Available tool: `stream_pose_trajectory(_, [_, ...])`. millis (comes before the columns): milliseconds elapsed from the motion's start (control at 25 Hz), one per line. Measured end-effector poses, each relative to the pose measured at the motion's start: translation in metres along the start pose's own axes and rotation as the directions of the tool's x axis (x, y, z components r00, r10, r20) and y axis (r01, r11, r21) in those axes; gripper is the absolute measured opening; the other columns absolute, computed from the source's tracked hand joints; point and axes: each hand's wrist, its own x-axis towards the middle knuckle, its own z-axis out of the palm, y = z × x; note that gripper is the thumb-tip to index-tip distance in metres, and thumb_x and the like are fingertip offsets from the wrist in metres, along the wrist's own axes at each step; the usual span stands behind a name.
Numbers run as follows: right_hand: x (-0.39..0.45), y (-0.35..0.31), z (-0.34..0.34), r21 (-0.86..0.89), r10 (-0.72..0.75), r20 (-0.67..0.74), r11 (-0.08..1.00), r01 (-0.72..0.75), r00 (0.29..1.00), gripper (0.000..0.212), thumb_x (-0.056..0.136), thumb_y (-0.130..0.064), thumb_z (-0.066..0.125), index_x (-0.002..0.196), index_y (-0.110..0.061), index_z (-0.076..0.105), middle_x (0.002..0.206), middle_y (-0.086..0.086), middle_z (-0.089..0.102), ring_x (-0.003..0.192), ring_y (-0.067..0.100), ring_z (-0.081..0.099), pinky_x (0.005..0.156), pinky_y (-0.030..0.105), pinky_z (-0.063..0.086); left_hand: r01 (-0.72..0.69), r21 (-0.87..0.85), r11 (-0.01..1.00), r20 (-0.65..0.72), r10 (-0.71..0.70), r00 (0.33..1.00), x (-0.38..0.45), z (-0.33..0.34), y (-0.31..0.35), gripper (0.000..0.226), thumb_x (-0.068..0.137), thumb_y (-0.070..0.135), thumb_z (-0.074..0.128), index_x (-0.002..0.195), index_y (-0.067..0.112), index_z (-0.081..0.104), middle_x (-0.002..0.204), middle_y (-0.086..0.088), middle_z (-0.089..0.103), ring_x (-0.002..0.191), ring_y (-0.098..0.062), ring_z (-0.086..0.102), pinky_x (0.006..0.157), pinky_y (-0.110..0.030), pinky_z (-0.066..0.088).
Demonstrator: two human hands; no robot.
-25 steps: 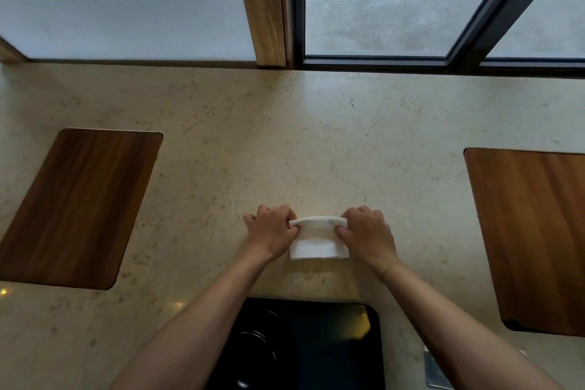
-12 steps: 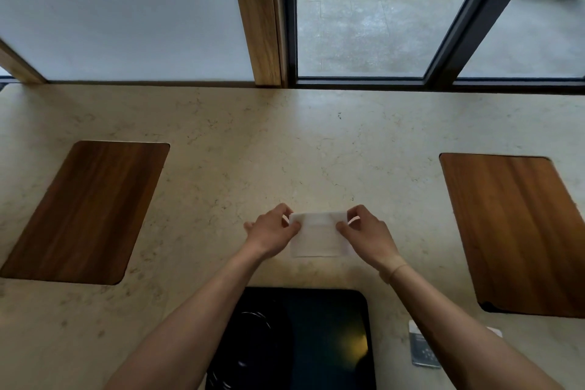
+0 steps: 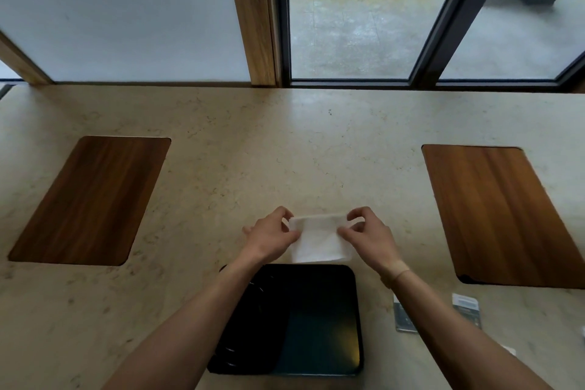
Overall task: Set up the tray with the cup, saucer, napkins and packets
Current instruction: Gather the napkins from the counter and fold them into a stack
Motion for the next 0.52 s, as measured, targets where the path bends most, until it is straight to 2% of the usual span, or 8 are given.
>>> stream_pose_trajectory(120, [-0.022,0.019,0.005,-0.004,0.040,0.007,0.999,-0.040,0.999,0.033,0.083,-0.032,0.067,0.111,-0.034,0.050,0.086,-0.002,0.066,0.080,0.012,0.063,0.067,0.030,0.054,0.002,0.084,0.996,0.056,-0.007,0.998,-0.012,0.017,-0.007,0.027,0.084,0.041,0.058,0.107,0.032,0.050,0.092,0.008,0.065,0.090,-0.016,0.060,0.106,-0.056,0.028])
stream_pose_trajectory(240, [-0.038,0.036,0.011,-0.086,0.042,-0.003,0.995,-0.042,0.999,0.043,0.083,-0.029,0.069,0.120,-0.033,0.048,0.082,-0.002,0.065,0.077,0.012,0.062,0.070,0.034,0.056,-0.039,0.199,0.979,0.075,0.024,0.997,-0.023,0.031,-0.012,0.028,0.083,0.038,0.057,0.109,0.030,0.049,0.090,0.008,0.065,0.093,-0.019,0.061,0.101,-0.049,0.026])
stream_pose_trajectory(440, [-0.057,0.052,0.024,-0.287,-0.021,-0.004,0.958,0.019,1.000,0.052,0.083,-0.032,0.068,0.130,-0.031,0.045,0.079,-0.009,0.062,0.076,0.008,0.061,0.075,0.039,0.056,-0.088,0.342,0.936,0.100,0.057,0.993,-0.034,0.044,-0.016,0.030,0.081,0.030,0.056,0.110,0.028,0.049,0.094,0.003,0.066,0.097,-0.023,0.060,0.099,-0.048,0.023])
stream_pose_trajectory(520, [-0.060,0.056,0.029,-0.384,-0.062,-0.018,0.922,0.050,0.998,0.054,0.084,-0.035,0.067,0.132,-0.031,0.043,0.082,-0.010,0.063,0.081,0.011,0.061,0.082,0.043,0.053,-0.113,0.391,0.914,0.107,0.077,0.991,-0.036,0.047,-0.016,0.035,0.080,0.029,0.057,0.114,0.028,0.050,0.097,0.002,0.066,0.099,-0.024,0.059,0.096,-0.046,0.024])
